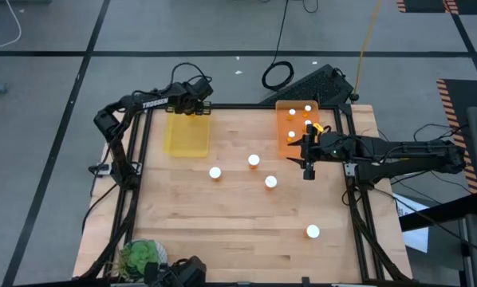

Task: Pick and place medicine bottles into bin by pill shape (circle, oval)
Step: Put the large orange pill bottle into the yellow bin

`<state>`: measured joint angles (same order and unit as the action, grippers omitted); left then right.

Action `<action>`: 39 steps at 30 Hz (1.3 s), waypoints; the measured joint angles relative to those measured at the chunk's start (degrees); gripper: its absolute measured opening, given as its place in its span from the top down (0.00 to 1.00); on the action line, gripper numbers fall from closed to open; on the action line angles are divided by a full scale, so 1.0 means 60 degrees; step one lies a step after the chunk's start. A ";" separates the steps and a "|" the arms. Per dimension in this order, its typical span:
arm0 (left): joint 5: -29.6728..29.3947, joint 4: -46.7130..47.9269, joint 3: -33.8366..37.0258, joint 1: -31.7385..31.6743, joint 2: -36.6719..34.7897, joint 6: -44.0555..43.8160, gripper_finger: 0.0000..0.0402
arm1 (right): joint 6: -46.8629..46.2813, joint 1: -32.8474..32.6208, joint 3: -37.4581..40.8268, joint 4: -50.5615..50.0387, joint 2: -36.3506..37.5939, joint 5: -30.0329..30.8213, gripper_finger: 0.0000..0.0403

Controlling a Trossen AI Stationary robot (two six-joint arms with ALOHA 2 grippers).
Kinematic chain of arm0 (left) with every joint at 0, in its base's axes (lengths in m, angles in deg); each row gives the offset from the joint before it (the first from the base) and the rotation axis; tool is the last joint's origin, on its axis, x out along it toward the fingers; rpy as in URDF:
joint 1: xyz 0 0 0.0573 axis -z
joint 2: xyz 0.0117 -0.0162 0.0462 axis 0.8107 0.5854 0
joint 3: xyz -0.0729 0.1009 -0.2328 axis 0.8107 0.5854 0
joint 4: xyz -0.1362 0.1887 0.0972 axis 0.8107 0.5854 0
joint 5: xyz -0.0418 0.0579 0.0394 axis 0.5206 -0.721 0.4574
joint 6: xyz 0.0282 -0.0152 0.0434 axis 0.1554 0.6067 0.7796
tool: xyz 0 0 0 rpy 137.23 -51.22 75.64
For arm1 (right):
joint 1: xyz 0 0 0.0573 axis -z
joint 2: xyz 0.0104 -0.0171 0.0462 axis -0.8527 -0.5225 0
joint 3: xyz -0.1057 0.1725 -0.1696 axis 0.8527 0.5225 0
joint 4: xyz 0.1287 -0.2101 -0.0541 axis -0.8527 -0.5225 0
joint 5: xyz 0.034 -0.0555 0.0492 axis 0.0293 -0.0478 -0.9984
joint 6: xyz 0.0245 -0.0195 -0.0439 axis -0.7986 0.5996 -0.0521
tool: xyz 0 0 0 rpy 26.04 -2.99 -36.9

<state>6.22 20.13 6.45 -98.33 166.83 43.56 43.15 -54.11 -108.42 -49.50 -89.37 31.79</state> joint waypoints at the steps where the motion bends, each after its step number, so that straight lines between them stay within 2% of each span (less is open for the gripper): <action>1: -0.0053 0.0004 0.0000 0.0017 0.0033 -0.0003 0.46 | -0.0003 0.0000 0.0000 -0.0005 0.0000 0.0004 0.48; 12: -0.0174 0.0126 0.0000 0.0117 0.0059 0.0029 0.39 | -0.0009 -0.0001 0.0000 -0.0019 0.0000 0.0000 0.48; 26: -0.0179 0.0230 0.0000 0.0139 -0.0126 0.0461 0.38 | -0.0037 -0.0002 0.0000 -0.0081 0.0000 -0.0002 0.48; 33: -0.0247 0.0248 0.0000 0.0301 -0.1017 0.1141 0.38 | -0.0266 0.0001 0.0000 -0.0082 0.0000 -0.0004 0.48; 39: -0.0252 0.0148 0.0000 0.1269 -0.2329 0.2153 0.38 | -0.0414 -0.0002 0.0000 -0.0064 0.0000 0.0000 0.48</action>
<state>4.71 21.03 6.45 -90.72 152.86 56.47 40.67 -54.12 -108.42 -49.88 -89.37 31.79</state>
